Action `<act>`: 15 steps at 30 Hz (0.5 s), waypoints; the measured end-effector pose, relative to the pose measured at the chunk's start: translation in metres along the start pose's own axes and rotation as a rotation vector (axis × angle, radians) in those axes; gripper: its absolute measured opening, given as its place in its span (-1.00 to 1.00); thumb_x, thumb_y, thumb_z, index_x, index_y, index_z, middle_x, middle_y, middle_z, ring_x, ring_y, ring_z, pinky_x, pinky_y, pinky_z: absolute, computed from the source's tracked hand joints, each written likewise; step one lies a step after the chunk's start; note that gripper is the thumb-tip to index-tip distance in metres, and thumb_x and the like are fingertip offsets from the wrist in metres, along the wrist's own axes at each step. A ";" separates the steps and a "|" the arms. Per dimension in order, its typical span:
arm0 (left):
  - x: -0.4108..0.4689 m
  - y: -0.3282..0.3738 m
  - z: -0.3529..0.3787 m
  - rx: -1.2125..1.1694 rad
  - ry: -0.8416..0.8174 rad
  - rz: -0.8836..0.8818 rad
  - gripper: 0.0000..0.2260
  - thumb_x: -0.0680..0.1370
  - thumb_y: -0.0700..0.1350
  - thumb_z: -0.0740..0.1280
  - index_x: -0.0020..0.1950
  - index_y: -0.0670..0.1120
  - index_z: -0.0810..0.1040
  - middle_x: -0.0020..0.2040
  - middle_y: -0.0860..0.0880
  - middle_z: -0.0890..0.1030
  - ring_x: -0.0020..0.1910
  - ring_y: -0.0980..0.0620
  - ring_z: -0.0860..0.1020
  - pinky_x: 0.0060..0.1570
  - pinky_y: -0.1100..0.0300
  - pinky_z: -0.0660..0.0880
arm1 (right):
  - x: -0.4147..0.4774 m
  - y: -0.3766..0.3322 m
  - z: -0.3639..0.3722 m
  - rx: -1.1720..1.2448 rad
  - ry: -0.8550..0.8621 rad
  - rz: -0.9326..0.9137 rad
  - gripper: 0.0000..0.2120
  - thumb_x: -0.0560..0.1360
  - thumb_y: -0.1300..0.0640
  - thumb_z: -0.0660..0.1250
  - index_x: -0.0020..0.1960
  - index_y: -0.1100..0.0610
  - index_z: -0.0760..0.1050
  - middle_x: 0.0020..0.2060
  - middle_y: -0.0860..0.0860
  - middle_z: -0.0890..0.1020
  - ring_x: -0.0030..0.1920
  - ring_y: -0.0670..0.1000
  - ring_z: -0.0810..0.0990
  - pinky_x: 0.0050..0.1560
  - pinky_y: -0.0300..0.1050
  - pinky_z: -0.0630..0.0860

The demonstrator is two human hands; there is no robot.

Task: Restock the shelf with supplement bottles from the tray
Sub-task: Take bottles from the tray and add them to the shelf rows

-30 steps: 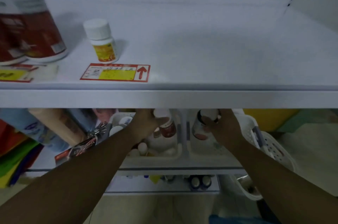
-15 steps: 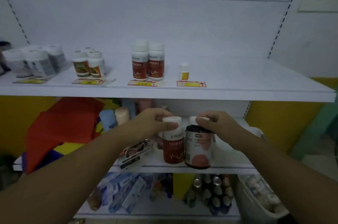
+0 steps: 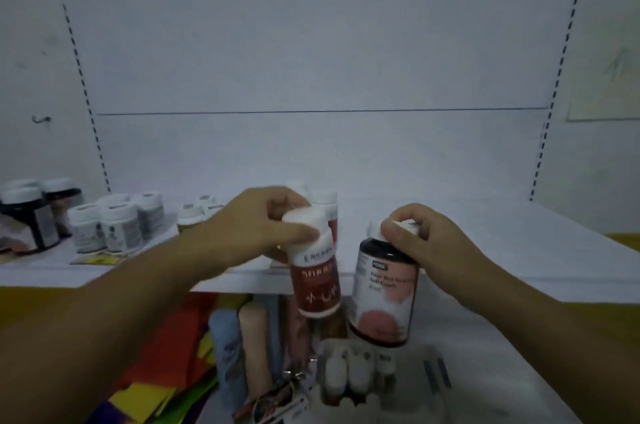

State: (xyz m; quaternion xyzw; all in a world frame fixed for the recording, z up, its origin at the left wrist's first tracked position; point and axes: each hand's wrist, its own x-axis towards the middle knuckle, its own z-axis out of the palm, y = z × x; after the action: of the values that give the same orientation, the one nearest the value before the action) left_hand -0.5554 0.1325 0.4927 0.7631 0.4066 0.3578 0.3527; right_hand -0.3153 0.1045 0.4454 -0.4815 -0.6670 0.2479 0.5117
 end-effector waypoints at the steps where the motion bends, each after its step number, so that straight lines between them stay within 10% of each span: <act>1: 0.015 0.012 -0.010 0.000 0.083 0.041 -0.83 0.41 -0.20 0.44 -0.01 -0.07 0.59 -0.15 0.00 0.69 -0.20 0.11 0.67 -0.34 0.25 0.59 | 0.012 -0.003 -0.010 0.009 0.026 -0.025 -0.41 0.10 -0.45 0.26 -0.14 -0.01 0.51 -0.33 -0.07 0.65 -0.33 -0.12 0.60 -0.32 -0.23 0.51; 6: 0.105 0.055 -0.039 -0.022 0.327 0.094 -0.82 0.42 -0.15 0.42 0.00 -0.09 0.55 -0.02 -0.07 0.62 -0.08 0.01 0.63 -0.31 0.24 0.60 | 0.072 -0.006 -0.049 0.105 0.127 -0.097 -0.40 0.10 -0.40 0.27 -0.11 0.05 0.52 -0.40 -0.13 0.64 -0.40 -0.18 0.60 -0.44 -0.34 0.47; 11: 0.184 0.039 -0.026 0.320 0.295 -0.008 -0.77 0.37 -0.09 0.46 -0.03 -0.09 0.54 -0.01 -0.07 0.59 -0.06 -0.01 0.58 -0.07 0.08 0.61 | 0.123 -0.006 -0.060 0.140 0.123 -0.133 -0.31 0.09 -0.41 0.24 -0.01 0.07 0.51 -0.25 -0.04 0.64 -0.35 -0.19 0.61 -0.32 -0.26 0.45; 15: 0.219 0.008 -0.016 0.533 0.152 -0.137 -0.74 0.35 -0.06 0.48 -0.02 -0.11 0.57 -0.08 -0.01 0.56 -0.16 0.09 0.50 -0.27 0.25 0.46 | 0.157 -0.002 -0.064 0.159 0.105 -0.167 -0.35 0.10 -0.44 0.22 -0.04 0.03 0.49 -0.28 -0.10 0.63 -0.39 -0.25 0.59 -0.41 -0.34 0.45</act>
State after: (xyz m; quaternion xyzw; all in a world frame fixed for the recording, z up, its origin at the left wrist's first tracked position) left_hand -0.4749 0.3245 0.5640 0.7707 0.5621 0.2698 0.1316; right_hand -0.2590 0.2338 0.5396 -0.3945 -0.6554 0.2309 0.6013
